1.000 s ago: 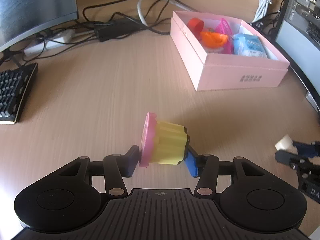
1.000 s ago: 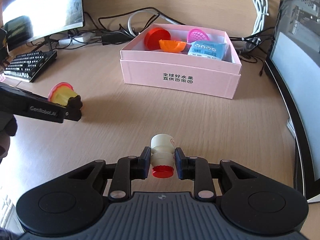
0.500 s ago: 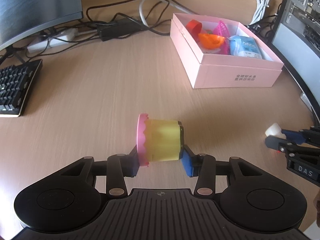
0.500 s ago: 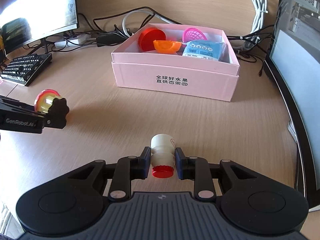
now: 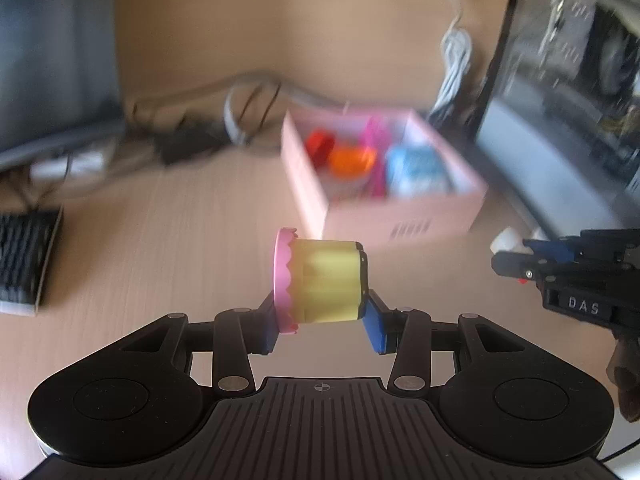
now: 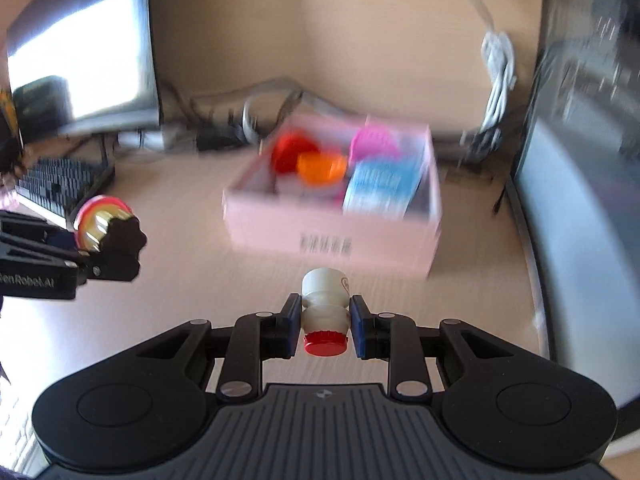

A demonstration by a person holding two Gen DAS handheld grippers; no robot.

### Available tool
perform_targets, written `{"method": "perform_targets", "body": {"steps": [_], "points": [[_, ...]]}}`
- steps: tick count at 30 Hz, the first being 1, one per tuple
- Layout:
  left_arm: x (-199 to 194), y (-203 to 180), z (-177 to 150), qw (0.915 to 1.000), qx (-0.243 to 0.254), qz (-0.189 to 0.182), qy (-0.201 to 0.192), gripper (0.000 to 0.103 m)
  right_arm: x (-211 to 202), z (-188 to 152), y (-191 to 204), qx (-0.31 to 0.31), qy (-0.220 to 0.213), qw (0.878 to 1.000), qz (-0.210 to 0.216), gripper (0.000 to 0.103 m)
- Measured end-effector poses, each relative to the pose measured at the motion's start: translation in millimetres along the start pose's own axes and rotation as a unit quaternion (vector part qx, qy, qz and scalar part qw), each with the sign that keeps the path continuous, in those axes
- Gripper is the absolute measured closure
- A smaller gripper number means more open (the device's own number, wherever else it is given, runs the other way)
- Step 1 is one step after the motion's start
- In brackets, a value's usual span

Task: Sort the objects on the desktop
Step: 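Lift the bottle and yellow cylinder and carry both over the pink box, then open both grippers to drop the bottle and cylinder into the box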

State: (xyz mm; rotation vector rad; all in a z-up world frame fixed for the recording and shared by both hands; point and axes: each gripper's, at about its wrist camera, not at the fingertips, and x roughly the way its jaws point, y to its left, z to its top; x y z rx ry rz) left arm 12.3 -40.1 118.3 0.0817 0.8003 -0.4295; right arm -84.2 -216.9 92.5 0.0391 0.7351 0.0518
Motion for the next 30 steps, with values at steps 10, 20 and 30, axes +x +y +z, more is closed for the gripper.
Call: {"method": "perform_targets", "body": {"steps": [10, 20, 30], "points": [[5, -23, 74, 0.9956, 0.029, -0.015, -0.088, 0.056, -45, 96, -23, 0.010, -0.133, 0.991, -0.007, 0.078], [82, -32, 116, 0.9960, 0.044, -0.036, -0.070, 0.056, 8, 147, -41, 0.023, -0.147, 0.989, -0.002, 0.078], [133, 0, 96, 0.9989, 0.025, -0.037, -0.010, 0.029, 79, 155, -56, 0.055, -0.092, 0.994, -0.002, 0.078]]}}
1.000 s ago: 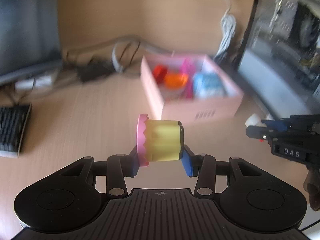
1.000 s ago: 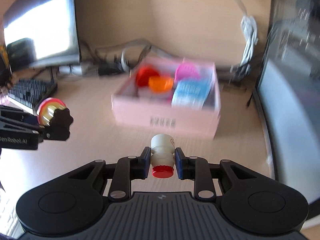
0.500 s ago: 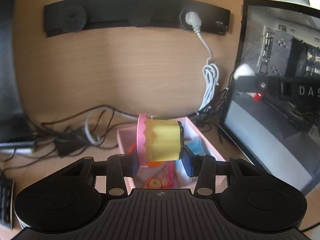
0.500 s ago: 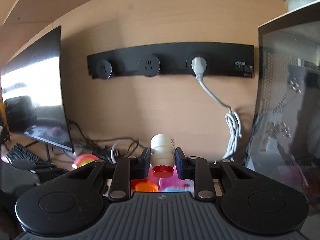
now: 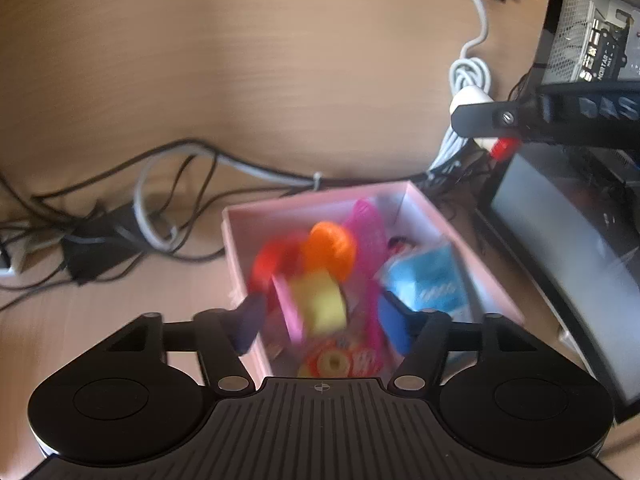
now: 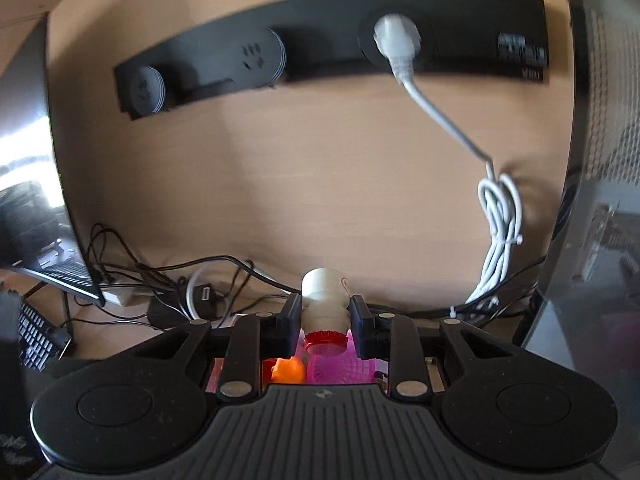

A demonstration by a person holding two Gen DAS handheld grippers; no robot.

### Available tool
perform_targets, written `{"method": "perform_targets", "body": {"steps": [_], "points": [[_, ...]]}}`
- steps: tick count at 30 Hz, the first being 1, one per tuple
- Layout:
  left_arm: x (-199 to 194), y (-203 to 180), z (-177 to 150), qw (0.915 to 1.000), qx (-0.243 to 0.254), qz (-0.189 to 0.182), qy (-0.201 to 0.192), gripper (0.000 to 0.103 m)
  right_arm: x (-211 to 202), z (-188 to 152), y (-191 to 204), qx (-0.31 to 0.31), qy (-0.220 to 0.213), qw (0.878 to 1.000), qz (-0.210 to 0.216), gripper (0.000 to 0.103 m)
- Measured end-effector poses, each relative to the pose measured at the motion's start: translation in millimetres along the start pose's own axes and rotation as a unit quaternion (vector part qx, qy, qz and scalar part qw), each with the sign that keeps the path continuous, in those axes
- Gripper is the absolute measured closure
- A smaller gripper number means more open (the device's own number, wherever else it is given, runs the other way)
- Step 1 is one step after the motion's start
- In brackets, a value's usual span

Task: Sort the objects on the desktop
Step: 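Open both grippers to drop the bottle and cylinder into the box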

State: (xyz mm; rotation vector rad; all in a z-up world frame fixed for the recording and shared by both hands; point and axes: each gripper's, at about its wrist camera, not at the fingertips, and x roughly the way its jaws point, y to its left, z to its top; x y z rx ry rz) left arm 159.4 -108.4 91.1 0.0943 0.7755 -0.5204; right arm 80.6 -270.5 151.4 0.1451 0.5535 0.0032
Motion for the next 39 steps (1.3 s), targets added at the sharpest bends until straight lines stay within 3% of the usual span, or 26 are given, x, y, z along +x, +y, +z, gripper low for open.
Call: {"method": "perform_targets", "body": {"steps": [3, 12, 15, 18, 26, 32, 37, 39], "points": [[-12, 10, -16, 1.0000, 0.000, 0.008, 0.000, 0.018, 12, -4, -2, 0.019, 0.009, 1.000, 0.004, 0.078], [-16, 34, -41, 0.9993, -0.018, 0.022, 0.024, 0.013, 80, -31, 30, 0.032, 0.076, 0.996, 0.036, 0.078], [-15, 38, -41, 0.9990, -0.026, 0.026, 0.025, 0.011, 101, -37, 42, 0.000, 0.094, 0.995, 0.017, 0.078], [-14, 39, -41, 0.9990, -0.028, 0.023, 0.025, 0.009, 112, -44, 40, 0.005, 0.123, 0.992, 0.014, 0.078], [-14, 36, -44, 0.9987, -0.036, 0.021, 0.028, 0.008, 89, -65, 32, 0.003, 0.138, 0.990, 0.019, 0.075], [-28, 30, -50, 0.9991, -0.029, 0.025, 0.019, 0.007, 62, -64, 36, -0.001, 0.121, 0.992, 0.024, 0.058], [-62, 26, -65, 0.9986, -0.032, 0.041, 0.000, 0.003, 10, -67, 41, 0.006, 0.080, 0.997, 0.019, 0.043], [-77, 24, -75, 0.9984, -0.029, 0.048, -0.008, 0.002, -14, -72, 43, 0.001, 0.067, 0.998, 0.015, 0.033]]}}
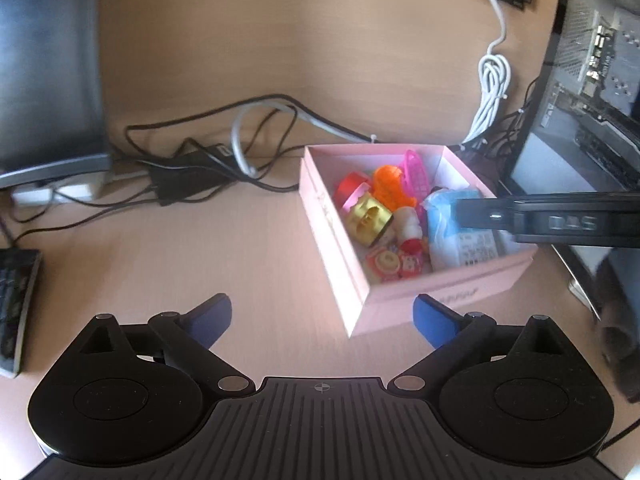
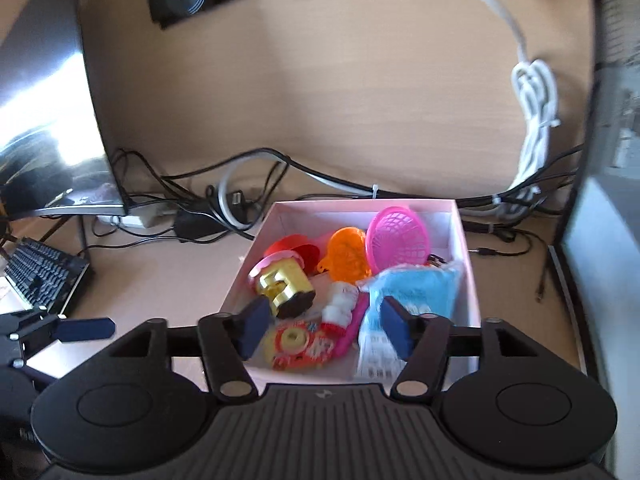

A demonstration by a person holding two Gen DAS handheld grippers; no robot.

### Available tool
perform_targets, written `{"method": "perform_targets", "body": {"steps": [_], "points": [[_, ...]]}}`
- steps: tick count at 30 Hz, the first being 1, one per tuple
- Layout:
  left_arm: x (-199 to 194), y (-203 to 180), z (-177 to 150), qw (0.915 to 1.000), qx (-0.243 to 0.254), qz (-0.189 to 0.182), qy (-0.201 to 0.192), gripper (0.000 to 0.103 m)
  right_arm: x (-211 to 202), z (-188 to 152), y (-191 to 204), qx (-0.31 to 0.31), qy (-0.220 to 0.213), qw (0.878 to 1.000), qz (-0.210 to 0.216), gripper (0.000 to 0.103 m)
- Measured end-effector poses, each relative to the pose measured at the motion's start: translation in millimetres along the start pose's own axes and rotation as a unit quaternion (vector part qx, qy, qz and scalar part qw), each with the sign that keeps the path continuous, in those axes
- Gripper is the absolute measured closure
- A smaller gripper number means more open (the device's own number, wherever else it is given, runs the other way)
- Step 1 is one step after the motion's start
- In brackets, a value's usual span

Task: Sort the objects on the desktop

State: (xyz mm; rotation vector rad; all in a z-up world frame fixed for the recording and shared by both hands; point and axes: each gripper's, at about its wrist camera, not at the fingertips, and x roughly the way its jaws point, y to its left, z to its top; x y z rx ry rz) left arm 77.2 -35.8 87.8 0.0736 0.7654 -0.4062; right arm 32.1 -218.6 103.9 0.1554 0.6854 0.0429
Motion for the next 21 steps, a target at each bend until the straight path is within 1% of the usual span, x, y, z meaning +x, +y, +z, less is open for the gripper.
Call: {"method": "perform_targets", "body": {"steps": [2, 4, 5, 10, 13, 15, 19, 21], "points": [[-14, 2, -12, 1.0000, 0.004, 0.009, -0.001, 0.001, -19, -11, 3, -0.007, -0.010, 1.000, -0.010, 0.029], [-24, 6, -24, 0.9998, 0.005, 0.017, 0.006, 0.001, -32, -23, 6, -0.006, -0.008, 1.000, -0.018, 0.027], [-29, 9, -30, 0.9997, 0.005, 0.021, 0.012, 0.001, -37, -30, 7, -0.003, -0.005, 1.000, -0.022, 0.025], [-42, 22, -65, 0.9987, 0.001, 0.036, 0.037, 0.000, -50, -71, 17, 0.009, 0.029, 0.999, -0.037, 0.023], [-43, 30, -88, 0.9979, -0.007, 0.038, 0.053, 0.000, -53, -99, 28, 0.013, 0.051, 0.998, -0.044, 0.022], [-41, 32, -103, 0.9976, -0.005, 0.036, 0.059, 0.000, -56, -118, 35, 0.015, 0.062, 0.997, -0.049, 0.015], [-33, 31, -125, 0.9976, 0.007, 0.035, 0.059, 0.000, -58, -147, 43, 0.022, 0.076, 0.995, -0.064, 0.012], [-29, 27, -131, 0.9977, 0.012, 0.037, 0.055, 0.000, -59, -156, 43, 0.022, 0.080, 0.994, -0.071, 0.007]]}}
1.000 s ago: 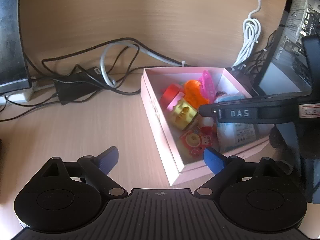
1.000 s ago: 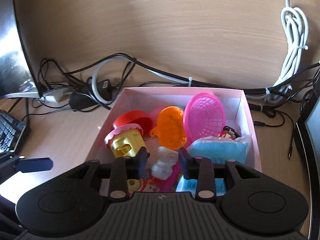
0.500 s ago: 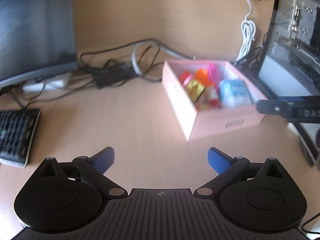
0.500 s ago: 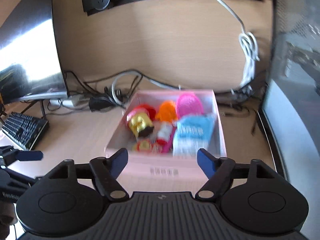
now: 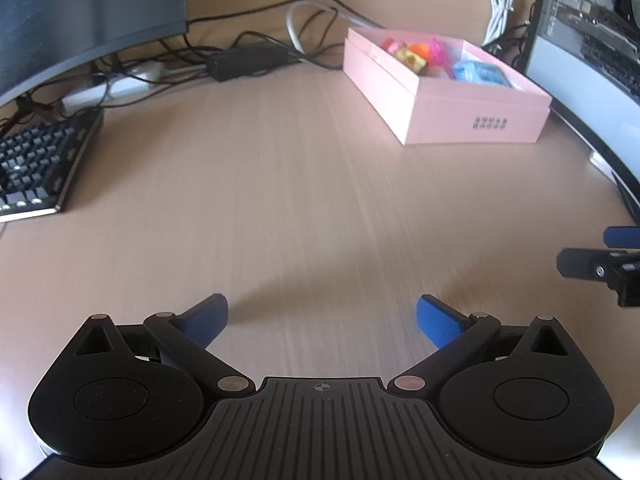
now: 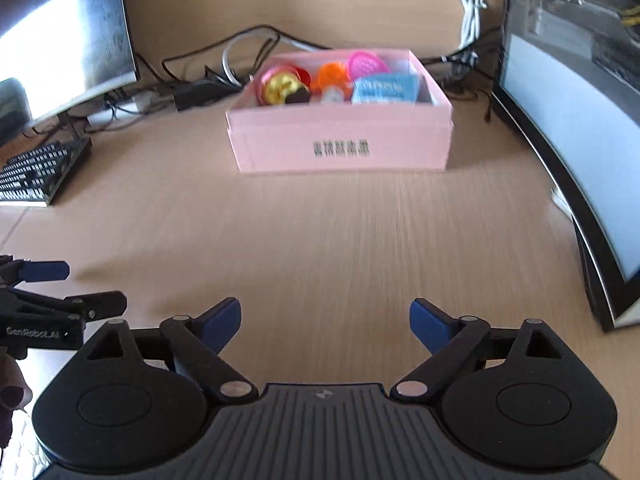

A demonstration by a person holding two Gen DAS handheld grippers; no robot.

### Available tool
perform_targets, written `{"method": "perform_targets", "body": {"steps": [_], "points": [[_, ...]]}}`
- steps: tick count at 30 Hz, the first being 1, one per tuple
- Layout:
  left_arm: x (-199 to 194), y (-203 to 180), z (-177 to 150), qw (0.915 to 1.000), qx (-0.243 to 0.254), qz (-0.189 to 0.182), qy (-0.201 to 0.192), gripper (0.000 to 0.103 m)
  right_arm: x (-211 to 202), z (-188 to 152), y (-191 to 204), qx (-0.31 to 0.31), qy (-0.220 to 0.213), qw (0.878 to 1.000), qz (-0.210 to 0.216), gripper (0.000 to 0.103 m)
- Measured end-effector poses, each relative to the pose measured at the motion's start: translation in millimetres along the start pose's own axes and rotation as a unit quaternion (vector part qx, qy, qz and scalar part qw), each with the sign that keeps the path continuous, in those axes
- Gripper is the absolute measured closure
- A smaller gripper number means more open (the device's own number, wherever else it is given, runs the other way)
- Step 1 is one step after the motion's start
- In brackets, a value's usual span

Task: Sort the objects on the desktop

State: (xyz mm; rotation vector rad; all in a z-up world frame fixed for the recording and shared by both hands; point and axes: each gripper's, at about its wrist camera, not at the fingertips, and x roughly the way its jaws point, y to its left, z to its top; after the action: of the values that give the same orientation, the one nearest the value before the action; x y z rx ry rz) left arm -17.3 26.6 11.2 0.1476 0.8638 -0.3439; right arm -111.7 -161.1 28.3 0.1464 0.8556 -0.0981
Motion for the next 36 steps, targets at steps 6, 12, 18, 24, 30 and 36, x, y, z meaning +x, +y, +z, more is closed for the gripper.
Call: {"method": "perform_targets", "body": {"steps": [6, 12, 18, 24, 30, 36], "points": [[9, -11, -1, 0.9987, -0.003, 0.020, -0.046, 0.000, 6, -12, -7, -0.021, 0.013, 1.000, -0.001, 0.002], [18, -18, 8, 0.9972, -0.017, 0.034, -0.064, 0.000, 17, -15, -8, -0.077, -0.013, 0.997, 0.013, 0.000], [28, -22, 18, 0.9965, -0.024, 0.044, -0.066, 0.000, 34, 3, -11, -0.116, -0.023, 0.992, 0.050, 0.000], [32, -24, 22, 0.9962, -0.027, 0.046, -0.068, 0.000, 48, 13, -17, -0.136, -0.055, 0.986, 0.077, 0.000], [39, -24, 29, 0.9960, -0.030, 0.048, -0.069, 0.000, 52, 14, -19, -0.141, -0.073, 0.984, 0.086, 0.000], [41, -24, 31, 0.9960, -0.031, 0.048, -0.069, 0.000, 54, 17, -20, -0.151, -0.074, 0.981, 0.097, 0.000]]}}
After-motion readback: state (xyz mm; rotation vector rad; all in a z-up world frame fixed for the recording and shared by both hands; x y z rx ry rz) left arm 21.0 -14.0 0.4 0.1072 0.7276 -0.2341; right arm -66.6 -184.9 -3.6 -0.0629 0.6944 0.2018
